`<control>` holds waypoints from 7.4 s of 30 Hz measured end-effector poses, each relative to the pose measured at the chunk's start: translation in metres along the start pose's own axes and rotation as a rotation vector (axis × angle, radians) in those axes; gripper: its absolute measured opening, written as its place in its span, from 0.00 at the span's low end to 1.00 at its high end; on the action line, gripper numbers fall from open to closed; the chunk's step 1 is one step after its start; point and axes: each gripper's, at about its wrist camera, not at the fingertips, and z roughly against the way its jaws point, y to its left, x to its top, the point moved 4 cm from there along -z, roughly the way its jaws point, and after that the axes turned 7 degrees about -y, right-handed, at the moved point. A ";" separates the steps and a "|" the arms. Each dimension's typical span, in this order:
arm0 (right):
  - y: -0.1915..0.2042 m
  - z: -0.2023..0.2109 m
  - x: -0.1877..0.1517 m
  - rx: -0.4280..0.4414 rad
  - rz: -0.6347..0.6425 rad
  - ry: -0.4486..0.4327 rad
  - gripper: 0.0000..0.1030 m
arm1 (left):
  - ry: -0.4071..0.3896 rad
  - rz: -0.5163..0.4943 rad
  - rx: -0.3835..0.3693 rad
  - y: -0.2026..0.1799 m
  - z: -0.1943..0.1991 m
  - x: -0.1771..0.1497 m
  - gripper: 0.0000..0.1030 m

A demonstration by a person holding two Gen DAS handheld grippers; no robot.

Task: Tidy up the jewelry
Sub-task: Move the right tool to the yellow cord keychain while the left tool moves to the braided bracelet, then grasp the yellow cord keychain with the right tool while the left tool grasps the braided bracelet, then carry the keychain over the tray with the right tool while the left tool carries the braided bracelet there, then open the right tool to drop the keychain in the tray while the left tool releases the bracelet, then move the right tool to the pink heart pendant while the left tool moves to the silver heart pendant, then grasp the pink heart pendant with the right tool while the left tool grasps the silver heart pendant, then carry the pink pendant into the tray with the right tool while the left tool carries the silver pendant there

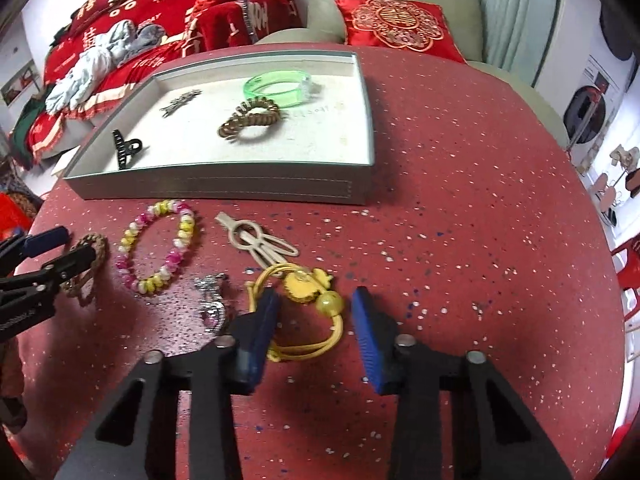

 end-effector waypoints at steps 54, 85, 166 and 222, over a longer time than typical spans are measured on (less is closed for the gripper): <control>-0.004 0.046 0.092 0.179 -0.156 -0.183 0.14 | -0.176 0.047 -0.171 -0.010 0.040 0.083 0.24; -0.014 -0.088 0.128 0.091 -0.154 -0.050 0.14 | -0.066 -0.035 0.056 -0.023 -0.077 0.129 0.24; 0.016 0.021 -0.002 0.156 -0.205 -0.007 1.00 | -0.134 -0.129 -0.019 0.009 0.052 -0.017 1.00; 0.045 0.014 0.001 0.056 -0.065 -0.025 0.19 | -0.046 -0.150 -0.173 0.001 0.033 -0.023 0.34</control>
